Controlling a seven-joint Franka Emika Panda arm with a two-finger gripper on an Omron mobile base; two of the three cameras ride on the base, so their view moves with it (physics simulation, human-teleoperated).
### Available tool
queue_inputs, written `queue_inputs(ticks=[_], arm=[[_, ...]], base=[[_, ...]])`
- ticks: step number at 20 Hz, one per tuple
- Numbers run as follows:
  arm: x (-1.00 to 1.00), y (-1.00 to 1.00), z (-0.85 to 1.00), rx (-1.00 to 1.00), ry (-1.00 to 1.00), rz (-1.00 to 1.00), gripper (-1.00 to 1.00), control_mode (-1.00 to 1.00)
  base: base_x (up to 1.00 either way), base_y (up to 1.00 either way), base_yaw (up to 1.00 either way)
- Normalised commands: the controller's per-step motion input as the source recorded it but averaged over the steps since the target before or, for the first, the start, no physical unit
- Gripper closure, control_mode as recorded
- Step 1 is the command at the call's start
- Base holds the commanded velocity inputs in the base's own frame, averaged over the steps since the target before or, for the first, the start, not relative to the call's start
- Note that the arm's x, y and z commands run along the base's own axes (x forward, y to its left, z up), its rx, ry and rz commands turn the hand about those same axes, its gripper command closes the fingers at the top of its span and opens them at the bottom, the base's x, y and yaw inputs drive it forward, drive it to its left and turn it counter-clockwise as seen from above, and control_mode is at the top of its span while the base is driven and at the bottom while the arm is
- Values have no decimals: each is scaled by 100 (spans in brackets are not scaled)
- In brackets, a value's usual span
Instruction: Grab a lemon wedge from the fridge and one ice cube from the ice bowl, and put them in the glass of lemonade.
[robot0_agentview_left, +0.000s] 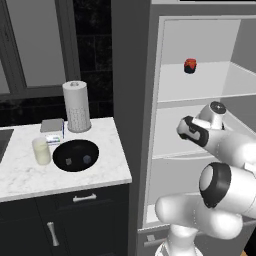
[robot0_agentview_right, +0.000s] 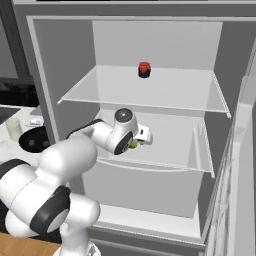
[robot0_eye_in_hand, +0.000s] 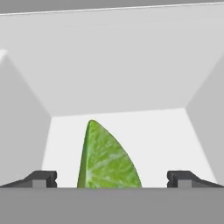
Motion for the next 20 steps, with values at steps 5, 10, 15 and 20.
queue_inputs(ticks=[5,10,15,20], arm=[[-39,0,-2,0,0,0,-100,-100],[-20,0,-2,0,0,0,-100,-100],[21,0,-1,0,0,0,-100,-100],[28,0,0,-1,0,0,-100,-100]], base=[[0,0,0],[0,0,0],[0,0,0],[0,0,0]])
